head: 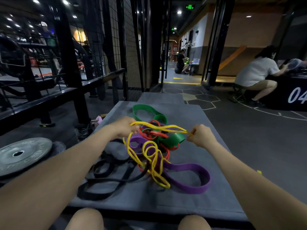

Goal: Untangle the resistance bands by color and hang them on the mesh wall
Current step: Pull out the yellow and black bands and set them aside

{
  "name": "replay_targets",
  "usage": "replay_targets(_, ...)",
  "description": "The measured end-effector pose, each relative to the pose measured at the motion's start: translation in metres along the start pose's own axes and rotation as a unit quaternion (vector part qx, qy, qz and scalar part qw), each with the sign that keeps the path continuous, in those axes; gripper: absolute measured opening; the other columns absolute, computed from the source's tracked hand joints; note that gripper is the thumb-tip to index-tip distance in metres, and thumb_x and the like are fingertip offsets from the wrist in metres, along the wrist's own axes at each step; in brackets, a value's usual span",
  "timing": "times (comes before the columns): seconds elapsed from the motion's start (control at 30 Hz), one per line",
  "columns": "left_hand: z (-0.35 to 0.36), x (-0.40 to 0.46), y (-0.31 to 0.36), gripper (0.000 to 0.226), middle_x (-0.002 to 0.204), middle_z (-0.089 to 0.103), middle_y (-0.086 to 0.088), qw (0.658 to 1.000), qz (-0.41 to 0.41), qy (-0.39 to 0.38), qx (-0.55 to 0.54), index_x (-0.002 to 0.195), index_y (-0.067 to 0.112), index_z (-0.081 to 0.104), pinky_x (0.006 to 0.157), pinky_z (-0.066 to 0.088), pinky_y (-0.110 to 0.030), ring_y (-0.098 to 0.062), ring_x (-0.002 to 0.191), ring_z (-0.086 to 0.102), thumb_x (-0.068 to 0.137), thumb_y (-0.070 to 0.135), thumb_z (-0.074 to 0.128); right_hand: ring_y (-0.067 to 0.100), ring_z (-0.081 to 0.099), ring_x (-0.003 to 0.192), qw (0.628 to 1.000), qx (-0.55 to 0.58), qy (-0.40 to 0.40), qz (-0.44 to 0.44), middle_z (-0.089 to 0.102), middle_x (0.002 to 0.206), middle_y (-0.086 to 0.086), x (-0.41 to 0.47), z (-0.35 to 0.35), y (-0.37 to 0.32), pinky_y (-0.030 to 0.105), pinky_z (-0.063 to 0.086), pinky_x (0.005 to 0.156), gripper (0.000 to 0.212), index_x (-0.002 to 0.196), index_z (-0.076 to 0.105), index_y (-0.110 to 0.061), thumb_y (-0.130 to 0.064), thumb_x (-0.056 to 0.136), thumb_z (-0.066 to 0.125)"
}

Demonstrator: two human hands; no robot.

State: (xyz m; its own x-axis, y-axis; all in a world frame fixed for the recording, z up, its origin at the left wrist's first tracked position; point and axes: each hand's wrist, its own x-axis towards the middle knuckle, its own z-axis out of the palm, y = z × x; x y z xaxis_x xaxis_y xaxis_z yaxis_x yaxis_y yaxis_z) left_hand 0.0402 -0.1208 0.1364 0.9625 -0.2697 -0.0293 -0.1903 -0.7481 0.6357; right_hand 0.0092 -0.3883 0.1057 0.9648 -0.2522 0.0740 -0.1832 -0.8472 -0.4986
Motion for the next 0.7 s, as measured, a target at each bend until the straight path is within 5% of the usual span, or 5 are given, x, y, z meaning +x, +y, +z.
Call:
replay_targets(0.1,-0.004,0.002,0.0,0.03,0.069,0.049,0.002,0.995,-0.021,0.01,-0.092,0.071,0.017,0.052,0.064,0.037,-0.025,-0.013,0.068,0.045,0.098,0.022,0.043,0.035,0.057,0.108,0.995,-0.064,-0.063,-0.041,0.06,0.117,0.02,-0.004,0.007,-0.012,0.037,0.046,0.087,0.06,0.118,0.056,0.0,-0.024,0.068,0.081)
replay_targets(0.2,-0.007,0.005,0.013,0.029,0.065,0.04,0.0,0.958,-0.045,-0.004,-0.282,0.071,0.014,0.05,0.056,0.032,-0.021,-0.011,0.057,0.034,0.098,0.02,0.042,0.032,0.05,0.117,0.989,-0.095,-0.079,-0.079,0.053,0.128,0.018,-0.005,0.014,-0.028,0.031,0.042,0.09,0.074,0.129,0.047,-0.004,-0.023,0.066,0.082)
replay_targets(0.4,-0.006,0.014,0.04,0.025,0.064,0.038,-0.002,0.913,-0.025,-0.009,-0.408,0.075,0.008,0.053,0.054,0.031,-0.021,-0.01,0.056,0.033,0.097,0.012,0.042,0.029,0.059,0.094,0.99,-0.034,-0.04,-0.129,0.065,0.106,0.017,-0.011,0.008,-0.053,0.03,0.043,0.072,0.028,0.098,0.063,-0.001,-0.018,0.078,0.071)
replay_targets(0.7,0.01,0.027,-0.013,0.028,0.064,0.039,-0.002,0.93,-0.076,0.124,-0.339,0.07,0.014,0.048,0.051,0.032,-0.017,-0.01,0.057,0.035,0.097,0.009,0.04,0.028,0.062,0.092,0.978,-0.021,-0.097,-0.182,0.069,0.099,0.014,-0.024,0.045,-0.043,0.038,0.05,0.082,0.02,0.093,0.066,-0.002,-0.017,0.08,0.068)
